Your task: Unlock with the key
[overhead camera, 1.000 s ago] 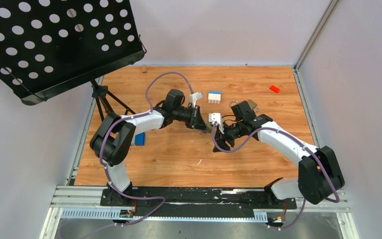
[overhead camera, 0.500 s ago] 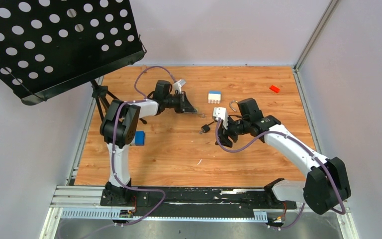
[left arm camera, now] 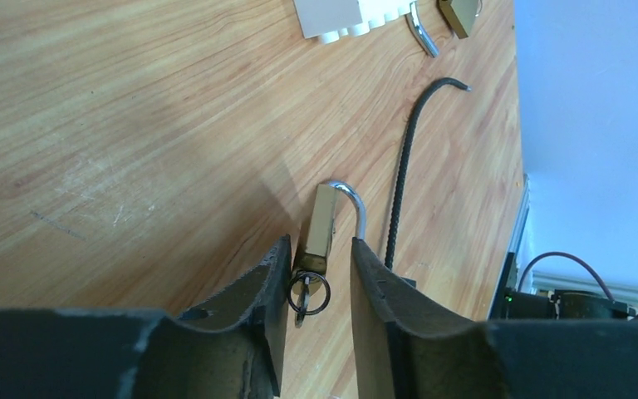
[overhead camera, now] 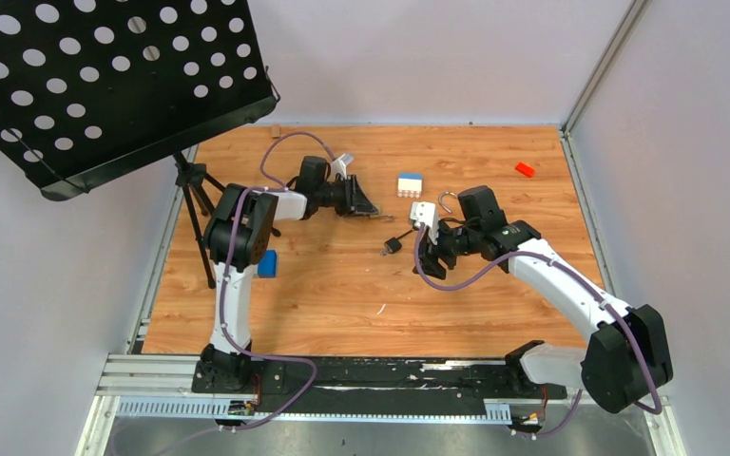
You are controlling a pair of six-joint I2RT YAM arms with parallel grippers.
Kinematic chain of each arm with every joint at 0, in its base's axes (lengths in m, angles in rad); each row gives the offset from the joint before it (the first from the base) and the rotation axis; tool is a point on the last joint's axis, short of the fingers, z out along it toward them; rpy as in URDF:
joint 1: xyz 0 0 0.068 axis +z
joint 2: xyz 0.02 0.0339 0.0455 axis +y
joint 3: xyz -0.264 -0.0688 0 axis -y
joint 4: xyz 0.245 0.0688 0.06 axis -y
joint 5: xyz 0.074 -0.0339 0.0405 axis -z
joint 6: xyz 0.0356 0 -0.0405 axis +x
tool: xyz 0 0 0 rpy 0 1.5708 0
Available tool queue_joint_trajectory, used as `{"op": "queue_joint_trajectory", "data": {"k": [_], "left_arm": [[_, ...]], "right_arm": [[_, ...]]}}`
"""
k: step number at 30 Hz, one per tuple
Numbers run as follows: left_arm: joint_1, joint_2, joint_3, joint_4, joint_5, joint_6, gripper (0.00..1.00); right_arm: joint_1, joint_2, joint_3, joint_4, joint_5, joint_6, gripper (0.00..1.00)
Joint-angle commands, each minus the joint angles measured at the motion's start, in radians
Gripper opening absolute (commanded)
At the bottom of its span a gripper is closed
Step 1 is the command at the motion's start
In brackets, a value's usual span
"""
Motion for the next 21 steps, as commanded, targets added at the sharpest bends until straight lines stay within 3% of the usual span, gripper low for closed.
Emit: {"op": "queue_joint_trajectory", "data": {"k": [1, 8, 21], "left_arm": [[0.003, -0.020, -0.011, 0.017, -0.012, 0.035, 0.42], [0.013, -0.050, -0.015, -0.059, -0.057, 0.103, 0.67], [0.018, -0.178, 0.043, -0.339, -0.272, 0.370, 0.93]], "right_arm": [[-0.005, -0.022, 0.004, 0.027, -0.018, 0.007, 0.59], [-0.008, -0.023, 0.004, 0.022, -0.023, 0.007, 0.59], [-0.009, -0.021, 0.008, 0.033, 0.010, 0.027, 0.62]]}}
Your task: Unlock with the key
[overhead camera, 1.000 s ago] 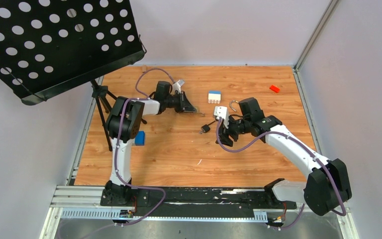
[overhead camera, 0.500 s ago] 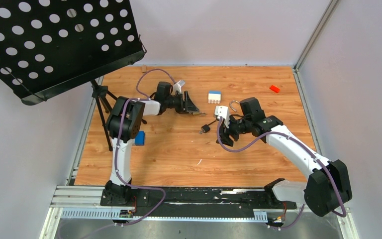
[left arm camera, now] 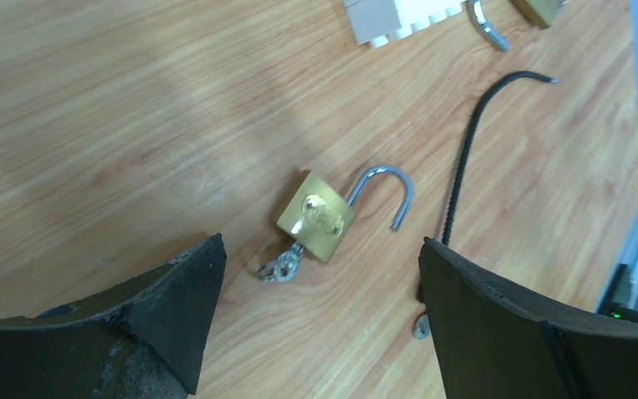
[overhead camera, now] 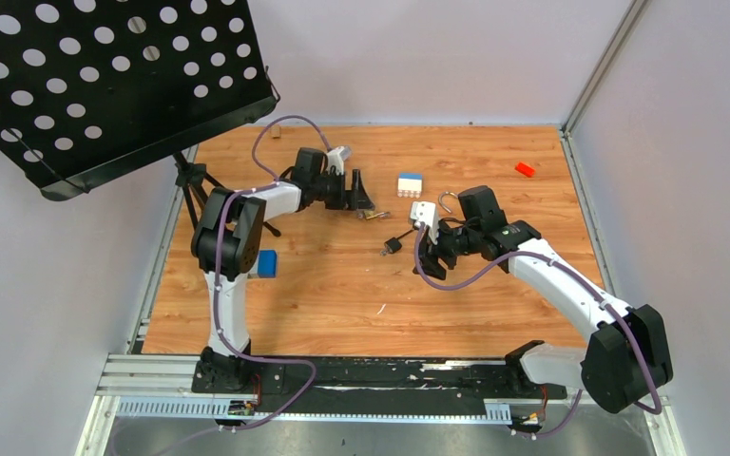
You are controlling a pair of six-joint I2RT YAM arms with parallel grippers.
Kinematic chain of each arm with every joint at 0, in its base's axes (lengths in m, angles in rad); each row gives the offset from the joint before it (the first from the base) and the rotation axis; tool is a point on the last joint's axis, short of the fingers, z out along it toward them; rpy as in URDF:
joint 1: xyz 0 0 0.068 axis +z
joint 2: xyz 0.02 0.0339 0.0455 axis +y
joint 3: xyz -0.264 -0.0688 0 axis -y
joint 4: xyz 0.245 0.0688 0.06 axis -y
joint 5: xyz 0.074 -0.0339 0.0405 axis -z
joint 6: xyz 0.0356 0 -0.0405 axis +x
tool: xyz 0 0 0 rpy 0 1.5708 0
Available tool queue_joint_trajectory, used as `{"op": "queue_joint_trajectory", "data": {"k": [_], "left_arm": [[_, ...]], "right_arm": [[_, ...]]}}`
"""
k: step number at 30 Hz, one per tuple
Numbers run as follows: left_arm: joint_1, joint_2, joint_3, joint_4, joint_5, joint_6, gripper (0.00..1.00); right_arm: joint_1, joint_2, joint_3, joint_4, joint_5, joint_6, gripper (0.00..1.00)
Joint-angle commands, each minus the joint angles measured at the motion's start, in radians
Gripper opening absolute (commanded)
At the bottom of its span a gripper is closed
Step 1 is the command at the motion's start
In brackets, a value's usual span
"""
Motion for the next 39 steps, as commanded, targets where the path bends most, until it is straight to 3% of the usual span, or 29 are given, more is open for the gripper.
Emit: {"op": "queue_joint_trajectory", "data": {"k": [1, 7, 11, 13, 14, 21, 29, 33, 36, 39], "left_arm": [[0.007, -0.090, 0.014, -0.124, -0.122, 0.147, 0.94], [0.001, -0.252, -0.096, -0.125, -0.203, 0.280, 1.00], [-0.041, -0.392, -0.216, -0.104, -0.271, 0.416, 1.00], [-0.077, -0.468, -0.293, -0.089, -0.308, 0.485, 1.00], [-0.090, -0.508, -0.331, -0.078, -0.313, 0.516, 1.00], [-0.116, -0.843, -0.526, -0.086, -0.324, 0.643, 1.00], [-0.116, -1.169, -0.581, -0.282, -0.366, 0.763, 1.00], [-0.116, -1.346, -0.609, -0.310, -0.523, 0.702, 1.00], [-0.111, -1.396, -0.592, -0.354, -0.673, 0.671, 1.00], [-0.091, -1.449, -0.593, -0.371, -0.719, 0.647, 1.00]], "right_arm": [[-0.010, -0.025, 0.009, 0.040, 0.022, 0.034, 0.63], [-0.066, -0.074, 0.006, 0.096, 0.108, 0.112, 0.72], [-0.112, -0.114, 0.005, 0.112, 0.139, 0.143, 0.85], [-0.131, -0.134, 0.008, 0.109, 0.143, 0.151, 0.98], [-0.140, -0.143, 0.010, 0.108, 0.153, 0.158, 1.00], [-0.157, -0.213, -0.021, 0.104, 0.327, 0.250, 1.00], [-0.170, -0.332, -0.072, 0.048, 0.386, 0.253, 1.00], [-0.175, -0.412, -0.101, 0.058, 0.451, 0.289, 1.00], [-0.177, -0.470, -0.137, 0.107, 0.567, 0.354, 1.00], [-0.178, -0.526, -0.171, 0.150, 0.630, 0.407, 1.00]]}}
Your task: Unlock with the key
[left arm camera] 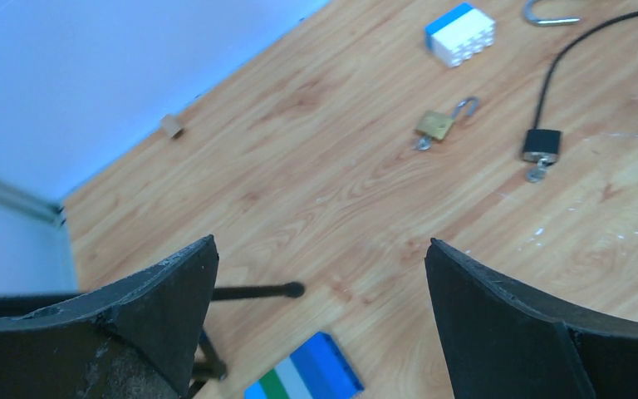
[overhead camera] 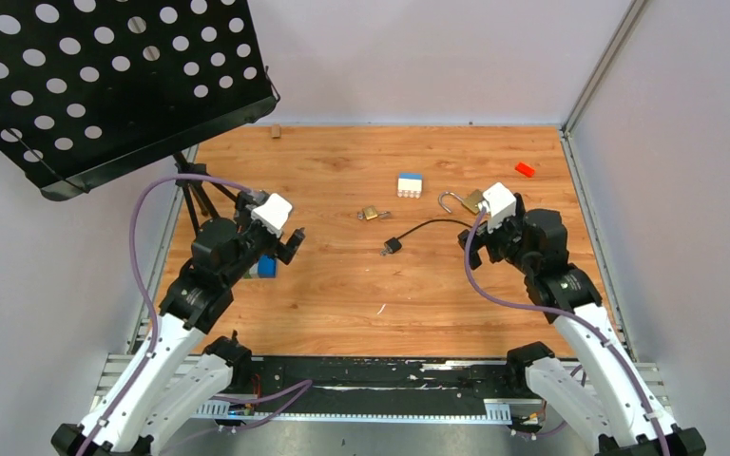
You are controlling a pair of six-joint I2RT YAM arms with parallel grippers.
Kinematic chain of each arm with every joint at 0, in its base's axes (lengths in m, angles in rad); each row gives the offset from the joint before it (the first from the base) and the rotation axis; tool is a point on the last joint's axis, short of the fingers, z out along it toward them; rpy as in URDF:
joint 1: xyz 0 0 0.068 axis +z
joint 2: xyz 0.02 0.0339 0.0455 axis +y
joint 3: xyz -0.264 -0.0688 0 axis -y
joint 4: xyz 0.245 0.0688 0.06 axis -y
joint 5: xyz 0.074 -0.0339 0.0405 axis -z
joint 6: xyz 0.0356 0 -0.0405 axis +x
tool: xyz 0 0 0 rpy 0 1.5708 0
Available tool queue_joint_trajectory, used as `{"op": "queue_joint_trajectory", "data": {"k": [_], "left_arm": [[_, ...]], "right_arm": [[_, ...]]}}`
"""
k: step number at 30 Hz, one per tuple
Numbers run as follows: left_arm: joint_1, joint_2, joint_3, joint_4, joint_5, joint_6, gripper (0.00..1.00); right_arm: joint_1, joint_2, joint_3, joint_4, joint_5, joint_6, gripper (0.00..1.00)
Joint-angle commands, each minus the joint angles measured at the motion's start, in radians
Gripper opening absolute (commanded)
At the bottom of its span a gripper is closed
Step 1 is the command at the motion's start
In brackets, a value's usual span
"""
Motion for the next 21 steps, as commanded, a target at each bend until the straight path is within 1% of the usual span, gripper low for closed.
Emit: {"op": "queue_joint_trajectory", "data": {"k": [1, 3, 7, 9, 21], "left_arm": [[0.026, -0.065, 0.000, -0.050, -0.158, -0.062, 1.00], [0.035, -0.099, -0.013, -0.035, -0.168, -0.085, 1.00], [0.038, -0.143, -0.069, 0.035, -0.275, -0.125, 1.00], [0.039, -0.160, -0.100, 0.067, -0.296, -0.125, 1.00], [0.040, -0.184, -0.133, 0.077, -0.274, -0.131, 1.00]], "right_arm": [[-0.007, -0.080, -0.046, 0.091, 0.134, 0.110, 1.00], [-0.007, -0.118, -0.065, 0.118, 0.118, 0.119, 1.00], [-0.007, -0.178, -0.080, 0.143, 0.133, 0.135, 1.00], [-0.006, -0.196, -0.091, 0.151, 0.136, 0.136, 1.00], [-0.007, -0.239, -0.114, 0.159, 0.165, 0.124, 1.00]]}}
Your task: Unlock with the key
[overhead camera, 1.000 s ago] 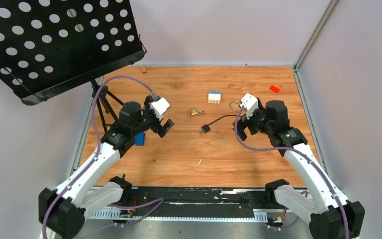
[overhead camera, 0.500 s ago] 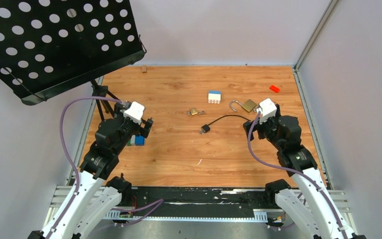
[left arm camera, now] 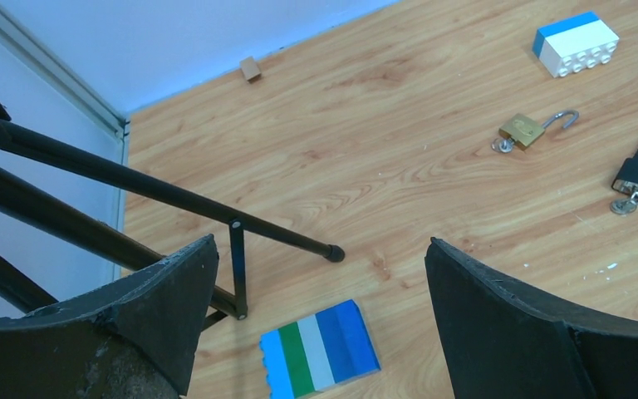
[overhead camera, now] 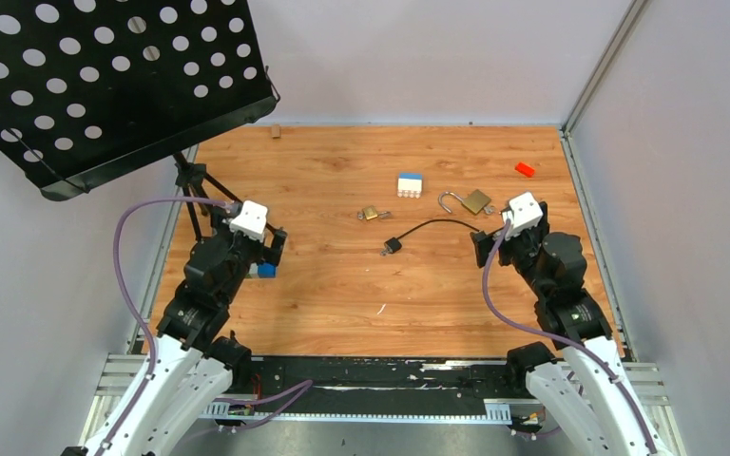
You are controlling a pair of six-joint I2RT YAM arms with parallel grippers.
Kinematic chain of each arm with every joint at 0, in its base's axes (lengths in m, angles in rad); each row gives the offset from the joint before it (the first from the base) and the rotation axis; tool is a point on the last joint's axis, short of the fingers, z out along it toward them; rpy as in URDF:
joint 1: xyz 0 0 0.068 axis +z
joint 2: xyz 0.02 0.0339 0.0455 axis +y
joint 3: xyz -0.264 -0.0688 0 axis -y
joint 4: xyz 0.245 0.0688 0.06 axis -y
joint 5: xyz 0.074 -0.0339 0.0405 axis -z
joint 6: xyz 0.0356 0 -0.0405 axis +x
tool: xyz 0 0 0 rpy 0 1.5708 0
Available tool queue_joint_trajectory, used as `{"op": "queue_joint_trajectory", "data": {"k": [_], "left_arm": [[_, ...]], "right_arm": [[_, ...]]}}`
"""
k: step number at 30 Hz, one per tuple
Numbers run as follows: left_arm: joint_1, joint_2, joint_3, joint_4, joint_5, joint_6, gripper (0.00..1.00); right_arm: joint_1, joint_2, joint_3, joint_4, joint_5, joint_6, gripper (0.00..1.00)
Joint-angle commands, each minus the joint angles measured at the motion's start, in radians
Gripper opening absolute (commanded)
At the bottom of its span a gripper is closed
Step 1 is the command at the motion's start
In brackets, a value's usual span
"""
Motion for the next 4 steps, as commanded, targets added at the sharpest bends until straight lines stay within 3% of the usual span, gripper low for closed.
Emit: {"op": "queue_joint_trajectory", "data": {"k": [1, 4], "left_arm": [[0.006, -0.016, -0.006, 0.055, 0.003, -0.020, 1.00], [0.006, -0.018, -0.007, 0.050, 0.006, -0.018, 1.00]], "right_arm": [[-0.003, -0.014, -0.006, 0.039, 0.028, 0.022, 1.00], [-0.002, -0.011, -0.008, 0.039, 0.034, 0.020, 1.00]]}}
